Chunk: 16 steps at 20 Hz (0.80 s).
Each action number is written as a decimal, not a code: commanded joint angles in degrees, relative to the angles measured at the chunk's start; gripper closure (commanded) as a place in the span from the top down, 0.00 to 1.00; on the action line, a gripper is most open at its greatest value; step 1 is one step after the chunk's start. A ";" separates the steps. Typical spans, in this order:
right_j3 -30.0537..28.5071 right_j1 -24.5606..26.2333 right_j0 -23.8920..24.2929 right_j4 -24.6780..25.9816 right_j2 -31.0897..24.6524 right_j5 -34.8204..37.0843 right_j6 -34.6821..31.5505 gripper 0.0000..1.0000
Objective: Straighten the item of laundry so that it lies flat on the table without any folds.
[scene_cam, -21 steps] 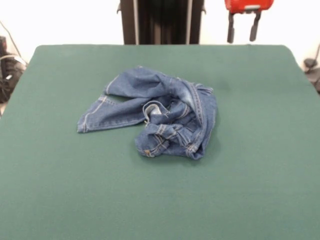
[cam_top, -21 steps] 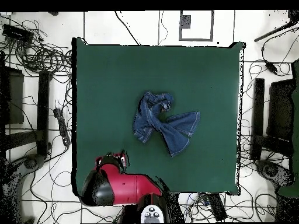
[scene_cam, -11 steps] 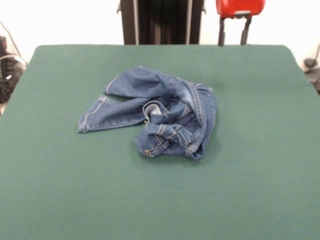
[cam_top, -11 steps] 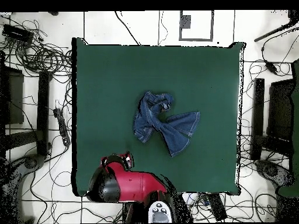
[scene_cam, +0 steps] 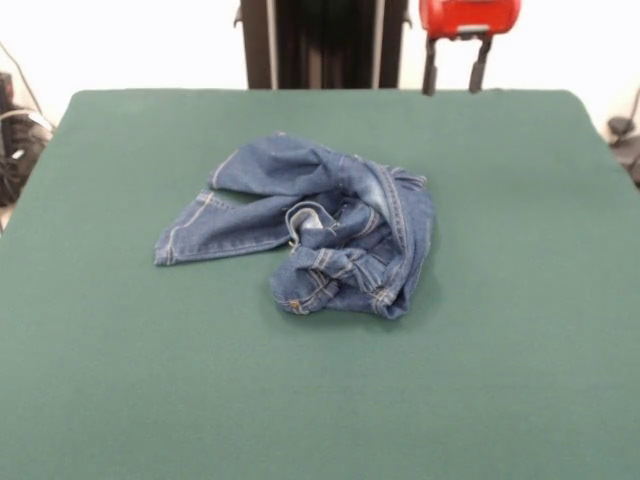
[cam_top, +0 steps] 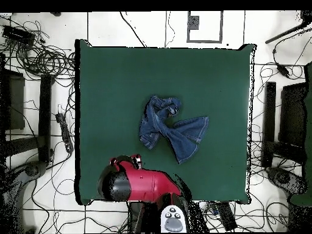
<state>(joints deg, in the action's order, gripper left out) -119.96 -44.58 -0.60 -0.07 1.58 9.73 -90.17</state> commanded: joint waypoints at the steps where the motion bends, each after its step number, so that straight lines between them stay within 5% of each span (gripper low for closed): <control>1: 5.90 -0.44 -0.10 0.59 0.13 6.06 -6.51 1.00; 16: 9.56 0.10 2.48 2.49 0.24 5.18 -4.21 1.00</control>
<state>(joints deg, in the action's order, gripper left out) -114.07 -44.65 0.95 0.03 3.45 10.04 -90.17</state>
